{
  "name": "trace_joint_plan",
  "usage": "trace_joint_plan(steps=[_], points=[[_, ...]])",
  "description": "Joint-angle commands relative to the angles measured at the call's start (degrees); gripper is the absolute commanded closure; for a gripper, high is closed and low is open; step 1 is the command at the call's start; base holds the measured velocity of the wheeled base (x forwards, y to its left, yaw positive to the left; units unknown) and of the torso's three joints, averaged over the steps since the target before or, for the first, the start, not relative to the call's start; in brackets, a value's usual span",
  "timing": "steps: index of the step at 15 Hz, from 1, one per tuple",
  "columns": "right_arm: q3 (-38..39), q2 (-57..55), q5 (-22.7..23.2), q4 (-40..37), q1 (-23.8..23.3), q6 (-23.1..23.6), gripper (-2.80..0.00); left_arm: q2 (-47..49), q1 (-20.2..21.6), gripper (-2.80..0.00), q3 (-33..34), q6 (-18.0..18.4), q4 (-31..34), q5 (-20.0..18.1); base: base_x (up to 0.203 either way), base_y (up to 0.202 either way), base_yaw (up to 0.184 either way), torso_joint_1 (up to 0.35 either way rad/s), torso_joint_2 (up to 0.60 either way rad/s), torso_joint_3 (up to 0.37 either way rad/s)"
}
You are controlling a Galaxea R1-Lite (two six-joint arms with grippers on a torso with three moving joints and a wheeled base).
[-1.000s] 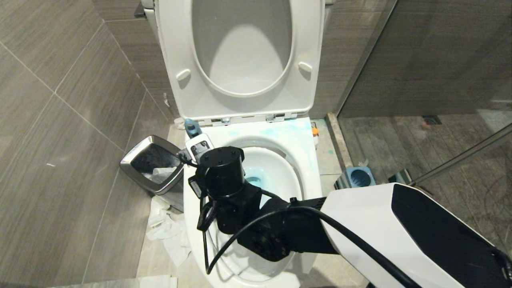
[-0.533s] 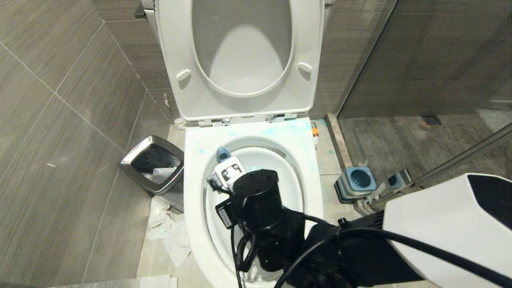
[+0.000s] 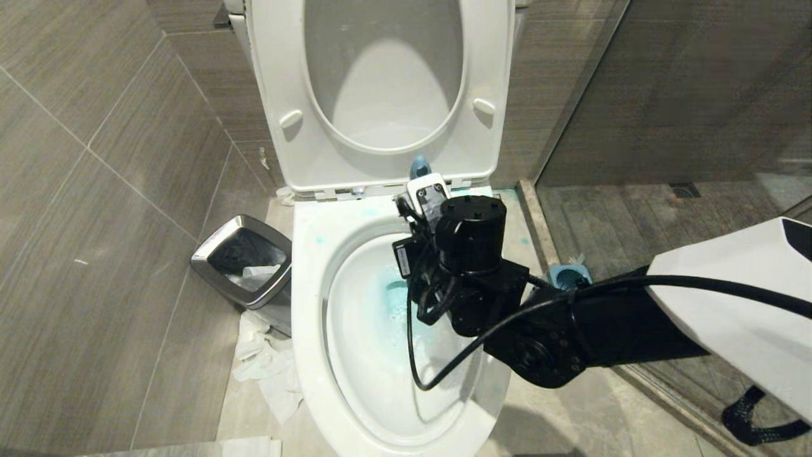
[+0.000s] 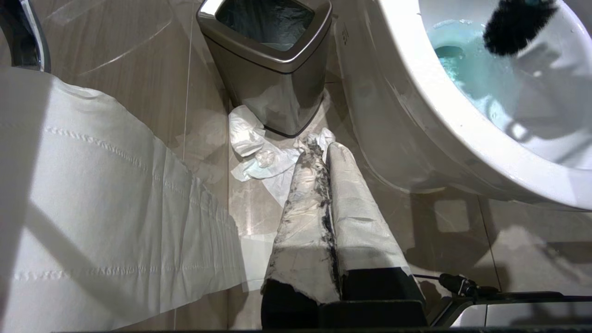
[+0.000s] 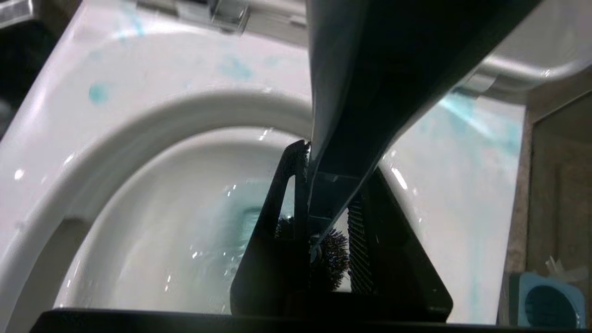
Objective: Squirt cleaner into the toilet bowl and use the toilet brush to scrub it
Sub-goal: Scrub the toilet bowl
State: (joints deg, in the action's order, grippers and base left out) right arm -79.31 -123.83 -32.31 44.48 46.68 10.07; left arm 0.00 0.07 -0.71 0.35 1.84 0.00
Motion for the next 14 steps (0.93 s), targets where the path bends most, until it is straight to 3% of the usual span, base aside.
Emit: trace_joint_plan(steps=[1,5,9,14], points=[[-6.84,-3.78,-0.08,0.2,-1.39,0.91,0.0,0.09,0.01,0.0,0.0,0.0,0.0,0.0,0.0,0.0,0.0,0.0,0.0,0.0],[-20.59,-10.85,0.11,-2.49,-1.41,2.54,0.0,0.09,0.01,0.0,0.09,0.17,0.0,0.09,0.0,0.0,0.0,0.0,0.0,0.0],[-33.83,-16.97,0.17,-8.73,2.38,2.7,0.0,0.09,0.01,0.0,0.09,0.26,0.0,0.0,0.0,0.0,0.0,0.0,0.0,0.0],[-29.94,-15.42,0.08,-9.95,9.52,1.92,0.0,0.09,0.01,0.0,0.09,0.3,0.0,-0.09,0.0,0.0,0.0,0.0,0.0,0.0]])
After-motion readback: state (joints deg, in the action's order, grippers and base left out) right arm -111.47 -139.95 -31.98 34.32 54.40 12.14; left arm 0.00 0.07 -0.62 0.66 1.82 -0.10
